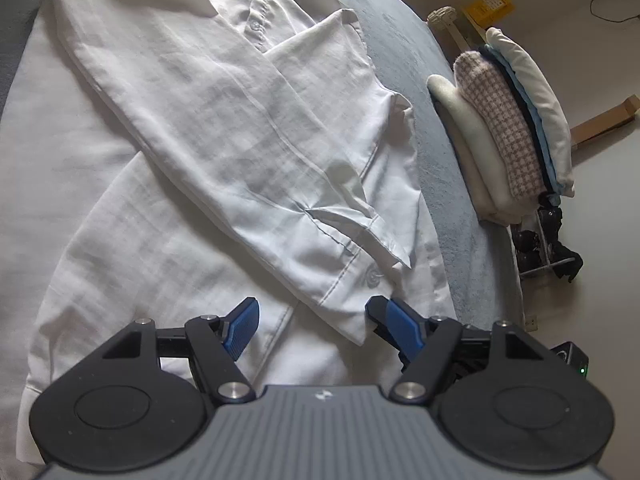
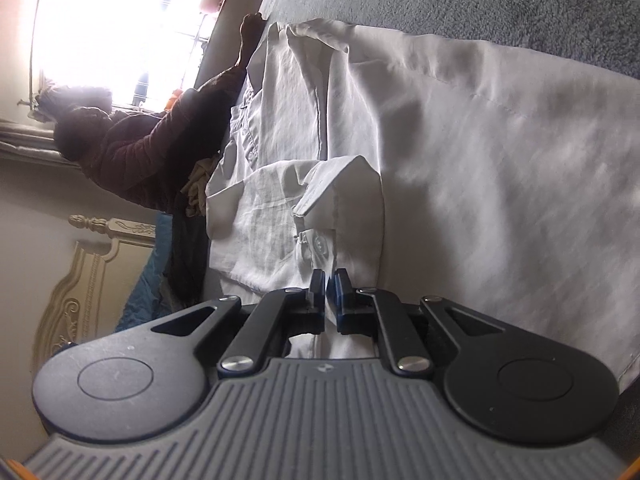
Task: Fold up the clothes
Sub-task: 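Open the right gripper and release the cuff onto the shirt, then grasp the white shirt edge with the left gripper while the right gripper grasps beside it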
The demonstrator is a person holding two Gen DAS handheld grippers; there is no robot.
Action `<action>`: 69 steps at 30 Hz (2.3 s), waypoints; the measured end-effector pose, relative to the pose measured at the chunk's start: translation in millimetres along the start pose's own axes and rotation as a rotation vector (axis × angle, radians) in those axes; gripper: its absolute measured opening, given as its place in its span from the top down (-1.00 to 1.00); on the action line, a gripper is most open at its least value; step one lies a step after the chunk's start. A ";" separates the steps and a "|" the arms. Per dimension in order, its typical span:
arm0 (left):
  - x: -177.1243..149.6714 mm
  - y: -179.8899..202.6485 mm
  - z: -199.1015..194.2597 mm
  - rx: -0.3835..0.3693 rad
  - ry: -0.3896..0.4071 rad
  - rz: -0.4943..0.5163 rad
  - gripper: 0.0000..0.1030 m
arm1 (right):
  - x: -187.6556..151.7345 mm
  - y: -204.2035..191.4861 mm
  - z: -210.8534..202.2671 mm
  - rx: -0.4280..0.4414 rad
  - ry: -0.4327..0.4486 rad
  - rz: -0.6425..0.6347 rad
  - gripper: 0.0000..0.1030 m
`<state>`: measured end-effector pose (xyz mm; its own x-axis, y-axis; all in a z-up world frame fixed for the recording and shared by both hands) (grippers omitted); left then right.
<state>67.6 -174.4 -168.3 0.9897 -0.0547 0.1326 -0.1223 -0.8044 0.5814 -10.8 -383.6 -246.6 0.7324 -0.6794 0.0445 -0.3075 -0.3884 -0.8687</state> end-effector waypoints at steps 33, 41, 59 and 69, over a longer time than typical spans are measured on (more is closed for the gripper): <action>-4.3 4.4 32.2 -0.058 -0.004 -0.065 -0.14 | 70.4 -3.7 -18.7 0.014 -0.002 -0.090 0.21; -0.5 -2.6 38.9 -0.044 -0.002 -0.084 0.67 | 63.5 -7.9 5.3 -0.089 -0.075 -0.189 0.28; -3.9 -2.7 44.6 -0.052 0.022 -0.138 0.47 | 72.2 -29.5 1.9 -0.228 -0.084 -0.344 0.30; -8.0 -10.9 44.1 -0.109 0.020 -0.174 0.34 | 105.0 -39.3 17.5 -0.207 -0.153 -0.380 0.29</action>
<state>64.4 -191.3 -211.1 0.9950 0.0928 0.0380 0.0423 -0.7319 0.6802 88.9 -428.9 -216.5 0.8932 -0.3708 0.2544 -0.1029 -0.7193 -0.6870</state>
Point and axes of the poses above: each gripper's, at about its wrist camera, not at the fingertips, and z roughly the way its jaws point, y to its right, x to its top, the point moved 4 cm from there along z, roughly the way its jaws point, and after that the axes turned 11 degrees about -y, right-handed, at the moved point
